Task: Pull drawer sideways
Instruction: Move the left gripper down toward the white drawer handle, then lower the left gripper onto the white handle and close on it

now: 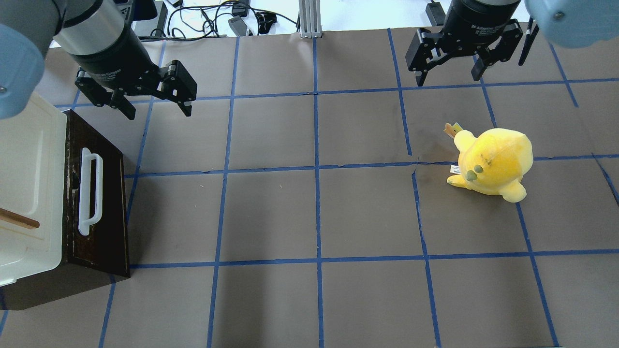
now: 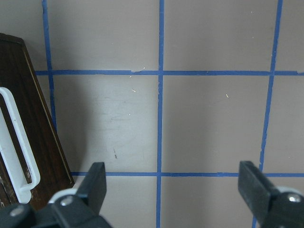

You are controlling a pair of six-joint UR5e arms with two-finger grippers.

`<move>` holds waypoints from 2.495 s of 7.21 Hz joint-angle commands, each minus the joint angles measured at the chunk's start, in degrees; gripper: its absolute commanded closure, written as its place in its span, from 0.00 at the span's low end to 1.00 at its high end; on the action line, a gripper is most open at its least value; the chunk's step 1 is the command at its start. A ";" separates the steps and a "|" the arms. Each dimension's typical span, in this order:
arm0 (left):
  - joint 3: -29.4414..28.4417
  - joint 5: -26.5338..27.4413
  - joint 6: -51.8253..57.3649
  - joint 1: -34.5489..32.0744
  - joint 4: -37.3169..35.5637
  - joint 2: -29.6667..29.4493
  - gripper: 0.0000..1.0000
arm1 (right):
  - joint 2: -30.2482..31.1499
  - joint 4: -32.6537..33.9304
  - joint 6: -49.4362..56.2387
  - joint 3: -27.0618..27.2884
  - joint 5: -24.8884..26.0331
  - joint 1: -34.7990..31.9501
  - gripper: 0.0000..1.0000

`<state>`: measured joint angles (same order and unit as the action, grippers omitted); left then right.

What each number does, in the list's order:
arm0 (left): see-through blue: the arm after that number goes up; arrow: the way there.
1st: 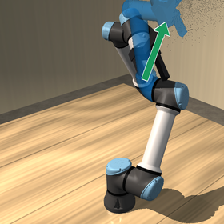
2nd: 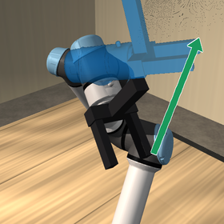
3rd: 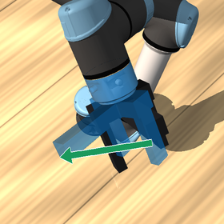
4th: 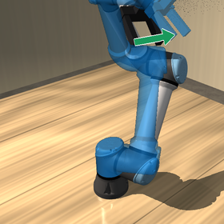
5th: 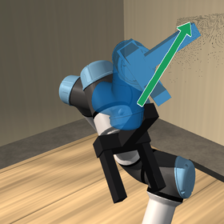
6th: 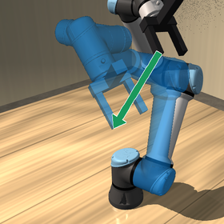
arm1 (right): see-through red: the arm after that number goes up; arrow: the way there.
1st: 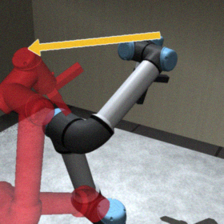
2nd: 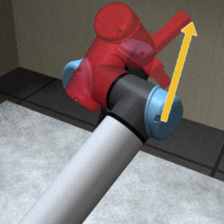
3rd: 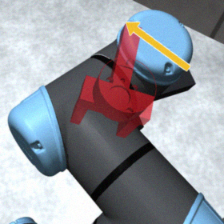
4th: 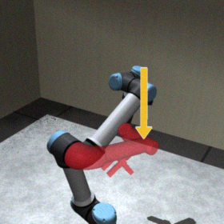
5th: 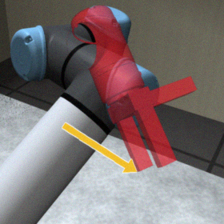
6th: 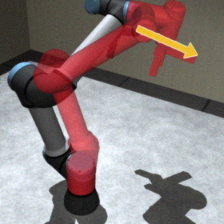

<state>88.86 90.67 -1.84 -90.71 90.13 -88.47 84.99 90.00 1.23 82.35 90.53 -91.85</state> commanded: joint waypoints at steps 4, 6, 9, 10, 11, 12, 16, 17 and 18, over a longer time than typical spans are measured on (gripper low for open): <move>0.35 0.21 0.00 -0.08 0.40 0.41 0.00 | 0.00 0.00 0.00 0.00 0.00 0.00 0.00; 0.43 0.13 -0.09 -0.08 0.48 0.49 0.00 | 0.00 0.00 0.09 0.00 0.00 0.00 0.00; 2.09 0.56 -0.96 -0.78 0.14 -3.53 0.00 | 0.00 0.00 0.00 0.00 0.00 0.00 0.00; 2.45 3.52 -4.54 -1.48 0.48 -5.20 0.00 | 0.00 0.00 0.00 0.00 0.00 0.00 0.00; 2.72 7.38 -6.92 -3.67 0.05 -7.57 0.00 | 0.00 0.00 0.00 0.00 0.00 0.00 0.00; 3.33 13.60 -8.43 -6.47 -0.04 -10.03 0.00 | 0.00 0.00 0.00 0.00 0.00 0.00 0.00; 9.13 38.98 -17.04 -11.15 2.83 -18.56 0.00 | 0.00 0.00 0.00 0.00 0.00 0.00 0.00; 11.75 45.50 -19.23 -11.77 3.12 -19.54 0.00 | 0.00 0.00 0.09 0.00 0.00 0.00 0.00; 16.30 51.22 -20.64 -11.86 3.12 -20.50 0.00 | 0.00 0.00 0.00 0.00 0.00 0.00 0.00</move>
<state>100.71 134.19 -20.42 -102.20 92.91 -107.60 84.99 90.00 1.27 82.36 90.53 -91.84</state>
